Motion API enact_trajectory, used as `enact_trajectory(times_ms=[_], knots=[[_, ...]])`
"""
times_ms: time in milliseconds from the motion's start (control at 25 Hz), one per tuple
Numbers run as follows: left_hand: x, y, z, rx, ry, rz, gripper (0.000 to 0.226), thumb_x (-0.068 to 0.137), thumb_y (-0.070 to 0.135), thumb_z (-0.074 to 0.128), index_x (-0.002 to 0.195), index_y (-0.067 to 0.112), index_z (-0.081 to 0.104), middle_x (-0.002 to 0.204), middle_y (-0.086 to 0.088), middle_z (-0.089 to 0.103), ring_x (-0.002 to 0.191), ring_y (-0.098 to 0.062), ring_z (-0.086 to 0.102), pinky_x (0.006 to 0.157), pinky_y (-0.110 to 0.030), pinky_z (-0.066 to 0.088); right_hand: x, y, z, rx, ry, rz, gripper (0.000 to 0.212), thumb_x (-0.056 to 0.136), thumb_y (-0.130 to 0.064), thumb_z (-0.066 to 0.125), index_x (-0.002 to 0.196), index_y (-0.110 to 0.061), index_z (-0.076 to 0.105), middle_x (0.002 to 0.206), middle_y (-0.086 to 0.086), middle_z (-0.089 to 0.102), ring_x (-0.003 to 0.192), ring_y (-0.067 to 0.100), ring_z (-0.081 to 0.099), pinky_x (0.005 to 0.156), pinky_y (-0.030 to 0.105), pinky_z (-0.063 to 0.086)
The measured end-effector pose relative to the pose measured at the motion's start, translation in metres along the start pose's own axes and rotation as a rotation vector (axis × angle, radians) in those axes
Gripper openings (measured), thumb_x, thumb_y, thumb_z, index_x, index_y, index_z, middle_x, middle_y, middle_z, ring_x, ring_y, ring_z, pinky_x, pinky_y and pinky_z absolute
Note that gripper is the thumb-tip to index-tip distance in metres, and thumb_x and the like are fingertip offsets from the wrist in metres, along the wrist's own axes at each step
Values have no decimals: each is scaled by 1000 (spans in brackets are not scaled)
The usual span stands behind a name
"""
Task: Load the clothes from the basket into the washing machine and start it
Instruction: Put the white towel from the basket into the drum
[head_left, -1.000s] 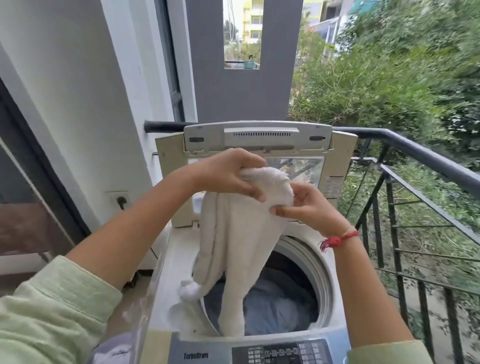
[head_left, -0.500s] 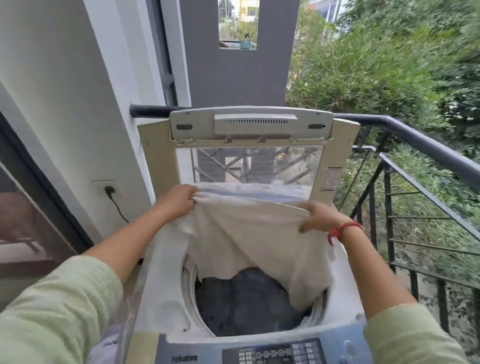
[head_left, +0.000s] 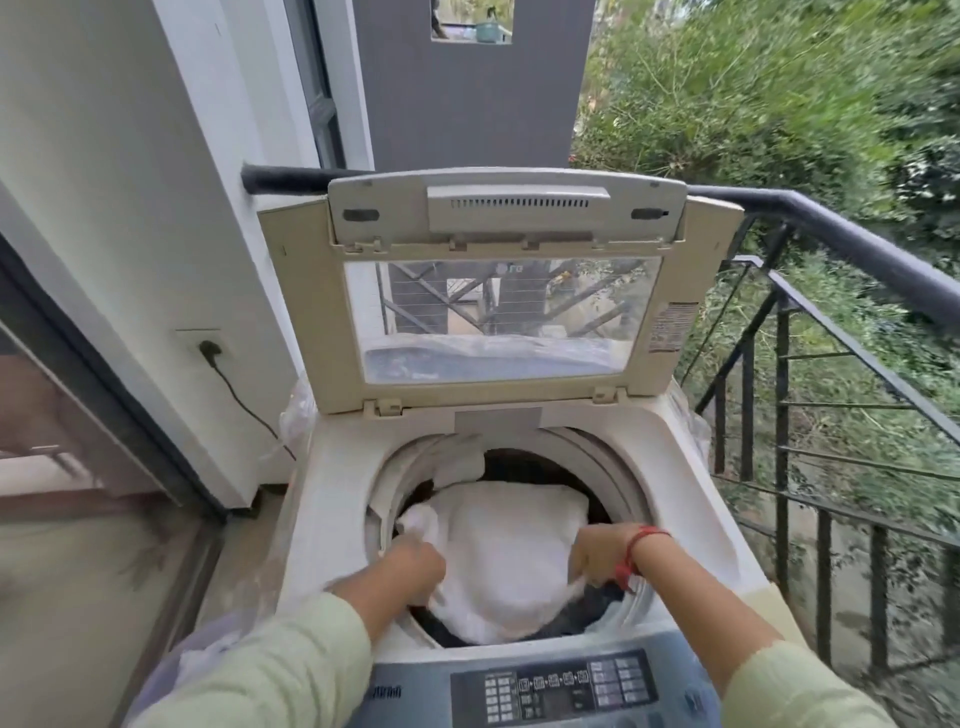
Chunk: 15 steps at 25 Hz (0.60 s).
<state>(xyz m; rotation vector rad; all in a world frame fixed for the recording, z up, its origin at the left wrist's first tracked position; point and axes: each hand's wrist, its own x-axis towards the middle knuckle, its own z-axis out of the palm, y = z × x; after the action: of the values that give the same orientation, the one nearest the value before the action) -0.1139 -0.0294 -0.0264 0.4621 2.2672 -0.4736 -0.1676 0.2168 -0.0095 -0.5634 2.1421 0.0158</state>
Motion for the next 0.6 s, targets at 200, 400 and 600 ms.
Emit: enact_trajectory(times_ms=[200, 400, 600], knots=[[0, 25, 5, -351, -83, 94, 40, 94, 32, 52, 126, 8, 54, 129, -11, 54, 86, -25, 58, 82, -33, 47, 11, -11, 21, 39, -16, 54, 37, 88, -5, 50, 120, -15, 63, 123, 4, 64, 107, 22, 63, 97, 35, 49], [3, -1, 12, -790, 168, 71, 34, 94, 27, 52, 124, 13, 58, 130, -7, 57, 115, -22, 53, 92, -26, 40, -3, -24, 2, 136, 207, 27, 35, 93, -14, 48, 127, -15, 57, 134, 4, 54, 123, 21, 50, 103, 26, 36], [-65, -56, 19, -1288, 971, -91, 18, 91, 19, 56, 105, 27, 64, 102, 14, 65, 96, -6, 60, 85, -26, 48, -18, -85, -22, 669, 736, -255, 21, 92, -13, 55, 111, -13, 65, 108, 0, 67, 99, 12, 62, 79, 15, 49]])
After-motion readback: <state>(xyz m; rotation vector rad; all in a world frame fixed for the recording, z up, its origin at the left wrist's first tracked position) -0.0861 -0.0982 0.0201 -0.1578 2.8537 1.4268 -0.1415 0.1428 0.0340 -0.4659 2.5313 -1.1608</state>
